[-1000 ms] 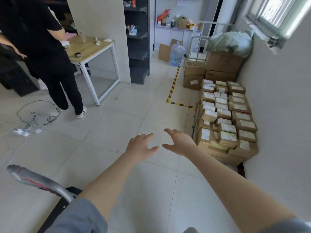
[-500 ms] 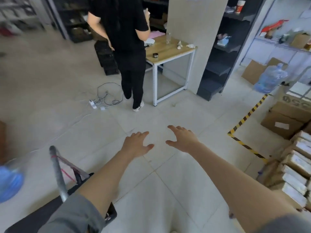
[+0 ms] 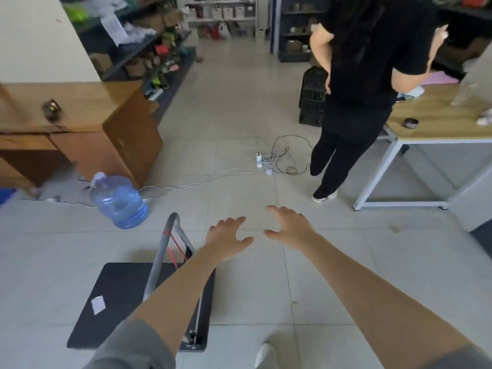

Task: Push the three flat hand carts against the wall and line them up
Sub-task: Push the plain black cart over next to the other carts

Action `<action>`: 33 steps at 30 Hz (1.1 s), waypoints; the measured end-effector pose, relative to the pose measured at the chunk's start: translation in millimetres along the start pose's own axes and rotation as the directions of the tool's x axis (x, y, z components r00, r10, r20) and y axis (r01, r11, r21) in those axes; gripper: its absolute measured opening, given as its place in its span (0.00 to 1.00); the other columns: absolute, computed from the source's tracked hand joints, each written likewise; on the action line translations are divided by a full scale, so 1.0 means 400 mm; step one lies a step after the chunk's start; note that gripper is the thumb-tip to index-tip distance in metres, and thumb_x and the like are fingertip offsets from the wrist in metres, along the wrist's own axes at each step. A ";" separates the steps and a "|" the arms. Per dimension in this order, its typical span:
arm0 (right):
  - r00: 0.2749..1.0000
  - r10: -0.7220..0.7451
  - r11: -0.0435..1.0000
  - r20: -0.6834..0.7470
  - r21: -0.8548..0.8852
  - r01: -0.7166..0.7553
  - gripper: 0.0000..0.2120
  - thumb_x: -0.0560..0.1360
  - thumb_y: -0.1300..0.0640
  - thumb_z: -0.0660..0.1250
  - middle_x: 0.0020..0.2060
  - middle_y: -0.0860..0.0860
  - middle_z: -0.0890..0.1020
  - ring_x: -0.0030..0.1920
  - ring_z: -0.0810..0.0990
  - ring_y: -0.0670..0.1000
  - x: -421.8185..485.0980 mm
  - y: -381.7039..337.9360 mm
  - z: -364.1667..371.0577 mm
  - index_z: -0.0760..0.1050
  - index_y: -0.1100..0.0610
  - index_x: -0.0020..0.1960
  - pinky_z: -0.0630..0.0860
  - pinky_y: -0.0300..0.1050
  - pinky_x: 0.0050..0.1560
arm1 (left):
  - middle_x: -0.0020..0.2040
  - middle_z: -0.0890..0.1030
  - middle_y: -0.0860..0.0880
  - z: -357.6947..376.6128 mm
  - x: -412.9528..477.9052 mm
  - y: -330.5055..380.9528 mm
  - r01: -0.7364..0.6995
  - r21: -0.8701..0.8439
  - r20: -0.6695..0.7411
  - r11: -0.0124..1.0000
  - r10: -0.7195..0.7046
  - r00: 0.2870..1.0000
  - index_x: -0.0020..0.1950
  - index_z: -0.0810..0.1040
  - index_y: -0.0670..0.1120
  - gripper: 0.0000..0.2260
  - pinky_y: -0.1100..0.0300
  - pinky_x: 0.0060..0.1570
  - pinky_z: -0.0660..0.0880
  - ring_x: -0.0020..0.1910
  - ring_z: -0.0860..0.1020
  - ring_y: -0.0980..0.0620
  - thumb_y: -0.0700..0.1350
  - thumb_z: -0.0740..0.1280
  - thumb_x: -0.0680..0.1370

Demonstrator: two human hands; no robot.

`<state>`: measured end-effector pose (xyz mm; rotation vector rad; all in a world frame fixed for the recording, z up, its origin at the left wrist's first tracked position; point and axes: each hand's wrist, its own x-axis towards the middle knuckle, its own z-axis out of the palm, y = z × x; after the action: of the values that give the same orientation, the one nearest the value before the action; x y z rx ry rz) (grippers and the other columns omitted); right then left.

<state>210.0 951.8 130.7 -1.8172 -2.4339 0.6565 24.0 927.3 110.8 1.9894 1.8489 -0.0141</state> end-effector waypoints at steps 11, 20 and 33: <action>0.906 -0.401 0.901 0.137 -0.122 0.417 0.32 0.74 0.44 0.65 0.63 0.56 0.75 0.64 0.73 0.58 0.371 -0.137 -0.028 0.58 0.51 0.74 0.70 0.52 0.60 | 0.70 0.70 0.48 -0.133 0.127 -0.141 0.367 -0.174 -0.134 0.914 -0.391 0.910 0.74 0.58 0.54 0.29 0.49 0.65 0.67 0.68 0.67 0.45 0.61 0.60 0.76; 0.641 -0.708 0.642 0.294 -0.108 0.759 0.31 0.75 0.45 0.64 0.63 0.57 0.74 0.63 0.73 0.59 0.552 -0.202 -0.064 0.58 0.52 0.73 0.70 0.52 0.58 | 0.69 0.71 0.48 -0.140 0.082 -0.168 0.697 -0.308 -0.185 0.647 -0.760 0.623 0.74 0.60 0.54 0.27 0.48 0.64 0.66 0.68 0.68 0.44 0.59 0.60 0.77; 0.237 -0.815 0.281 0.529 0.004 0.960 0.33 0.74 0.45 0.65 0.65 0.53 0.72 0.65 0.71 0.57 0.531 -0.385 0.050 0.56 0.49 0.74 0.69 0.52 0.65 | 0.71 0.69 0.49 -0.017 -0.153 -0.107 0.862 -0.468 -0.069 0.195 -0.981 0.184 0.76 0.57 0.54 0.29 0.50 0.68 0.62 0.69 0.66 0.47 0.60 0.59 0.77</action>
<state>-2.5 1106.7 119.8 0.1579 -3.3647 0.5305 -25.8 872.4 122.2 0.2768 2.8034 0.3008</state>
